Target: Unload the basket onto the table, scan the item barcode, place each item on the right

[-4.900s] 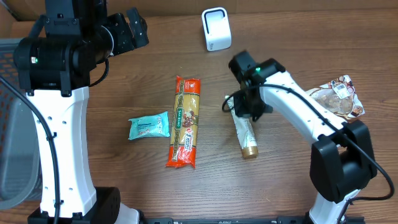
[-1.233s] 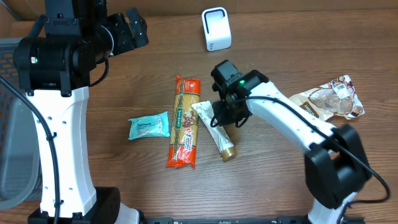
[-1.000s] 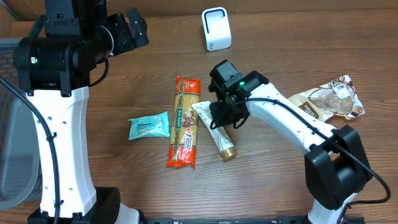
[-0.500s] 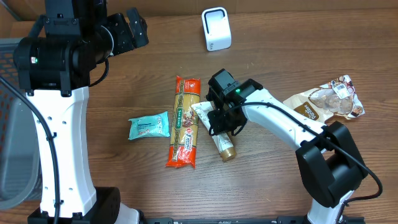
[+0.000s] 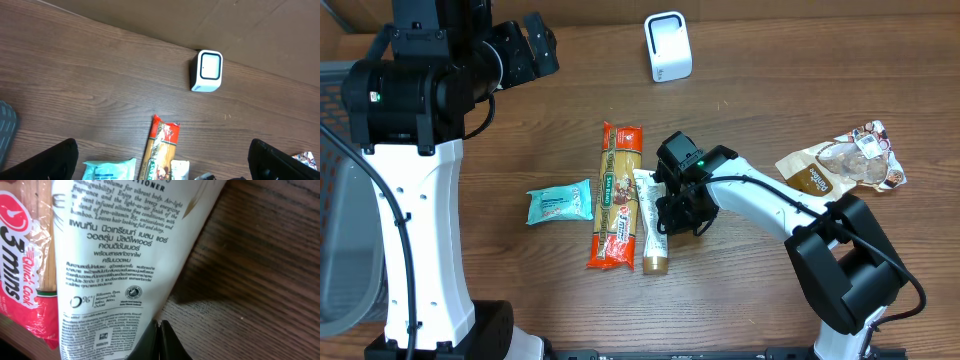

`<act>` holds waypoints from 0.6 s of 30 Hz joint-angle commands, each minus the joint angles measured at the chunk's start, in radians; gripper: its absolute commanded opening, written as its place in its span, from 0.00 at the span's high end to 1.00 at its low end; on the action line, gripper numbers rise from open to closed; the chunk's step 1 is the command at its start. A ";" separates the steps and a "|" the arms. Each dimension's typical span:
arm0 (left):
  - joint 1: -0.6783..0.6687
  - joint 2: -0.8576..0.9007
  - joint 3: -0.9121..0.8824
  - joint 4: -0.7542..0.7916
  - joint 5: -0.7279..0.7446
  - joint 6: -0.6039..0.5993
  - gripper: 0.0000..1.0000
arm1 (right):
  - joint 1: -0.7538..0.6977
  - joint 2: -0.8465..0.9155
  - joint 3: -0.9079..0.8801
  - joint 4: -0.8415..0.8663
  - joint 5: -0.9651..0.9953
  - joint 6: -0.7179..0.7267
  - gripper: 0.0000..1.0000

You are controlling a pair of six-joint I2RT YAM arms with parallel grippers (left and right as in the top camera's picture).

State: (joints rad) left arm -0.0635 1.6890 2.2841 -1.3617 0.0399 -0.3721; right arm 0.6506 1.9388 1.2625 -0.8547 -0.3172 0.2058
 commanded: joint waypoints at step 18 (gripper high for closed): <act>0.002 0.006 0.006 0.004 -0.006 -0.017 0.00 | 0.023 0.003 0.066 -0.008 -0.138 0.176 0.16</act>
State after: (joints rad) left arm -0.0635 1.6890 2.2841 -1.3613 0.0399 -0.3721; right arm 0.6548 1.9404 1.3457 -0.8867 -0.5148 0.2718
